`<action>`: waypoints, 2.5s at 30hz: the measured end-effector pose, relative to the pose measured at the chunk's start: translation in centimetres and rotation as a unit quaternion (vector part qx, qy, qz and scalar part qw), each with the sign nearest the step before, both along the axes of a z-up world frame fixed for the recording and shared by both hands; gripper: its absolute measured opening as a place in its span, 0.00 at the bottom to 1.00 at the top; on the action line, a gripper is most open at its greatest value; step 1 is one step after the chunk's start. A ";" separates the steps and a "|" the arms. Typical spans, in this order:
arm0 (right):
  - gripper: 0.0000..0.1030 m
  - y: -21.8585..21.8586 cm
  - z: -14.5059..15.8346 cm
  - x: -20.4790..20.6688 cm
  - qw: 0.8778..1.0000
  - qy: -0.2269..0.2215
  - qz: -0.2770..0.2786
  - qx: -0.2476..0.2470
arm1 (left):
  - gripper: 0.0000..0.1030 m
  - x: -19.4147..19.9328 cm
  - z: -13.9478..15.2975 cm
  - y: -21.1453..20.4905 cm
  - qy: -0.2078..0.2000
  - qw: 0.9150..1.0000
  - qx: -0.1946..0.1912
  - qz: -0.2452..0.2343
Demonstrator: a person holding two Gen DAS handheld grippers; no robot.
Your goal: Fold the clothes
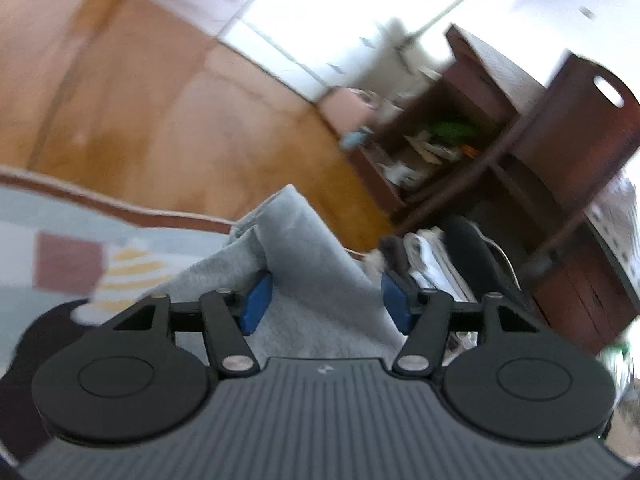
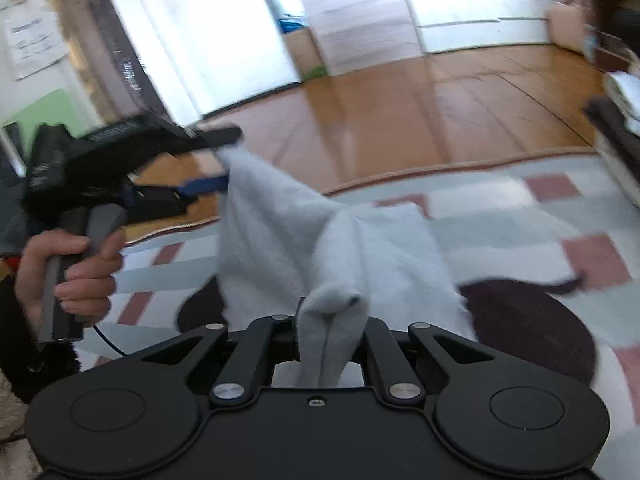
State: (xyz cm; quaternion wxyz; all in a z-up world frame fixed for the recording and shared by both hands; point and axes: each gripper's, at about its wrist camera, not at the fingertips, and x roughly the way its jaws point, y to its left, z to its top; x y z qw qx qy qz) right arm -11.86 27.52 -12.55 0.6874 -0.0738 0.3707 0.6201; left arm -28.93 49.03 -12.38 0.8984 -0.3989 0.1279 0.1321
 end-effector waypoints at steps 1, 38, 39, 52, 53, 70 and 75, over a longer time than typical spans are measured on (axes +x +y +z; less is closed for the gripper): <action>0.07 0.0 -0.3 0.3 1.000 -0.002 -0.006 -0.006 | 0.59 0.4 0.1 -0.3 0.001 1.000 0.009 -0.003; 0.30 -0.2 -2.1 4.3 0.987 -0.005 -0.032 -0.157 | 0.66 0.2 0.9 -1.3 0.128 0.990 0.057 -0.014; 0.33 -0.3 -1.3 4.7 0.987 -0.021 -0.032 -0.157 | 0.66 0.5 0.7 -1.5 0.132 0.989 0.049 -0.033; 0.35 2.9 2.7 4.2 0.991 -0.071 0.058 -0.099 | 0.45 4.1 -4.9 -1.0 0.185 0.979 -0.035 -0.073; 0.36 3.6 2.5 3.4 0.989 -0.073 0.077 -0.100 | 0.42 4.3 -4.9 -0.9 0.182 0.980 -0.031 -0.077; 0.44 8.3 -1.0 -1.1 0.963 -0.114 0.172 -0.175 | 0.39 3.1 -6.3 2.4 0.171 0.973 -0.144 -0.053; 0.44 6.8 0.0 -2.1 0.956 -0.079 0.215 -0.184 | 0.45 1.7 -6.7 3.3 0.120 0.975 -0.186 -0.018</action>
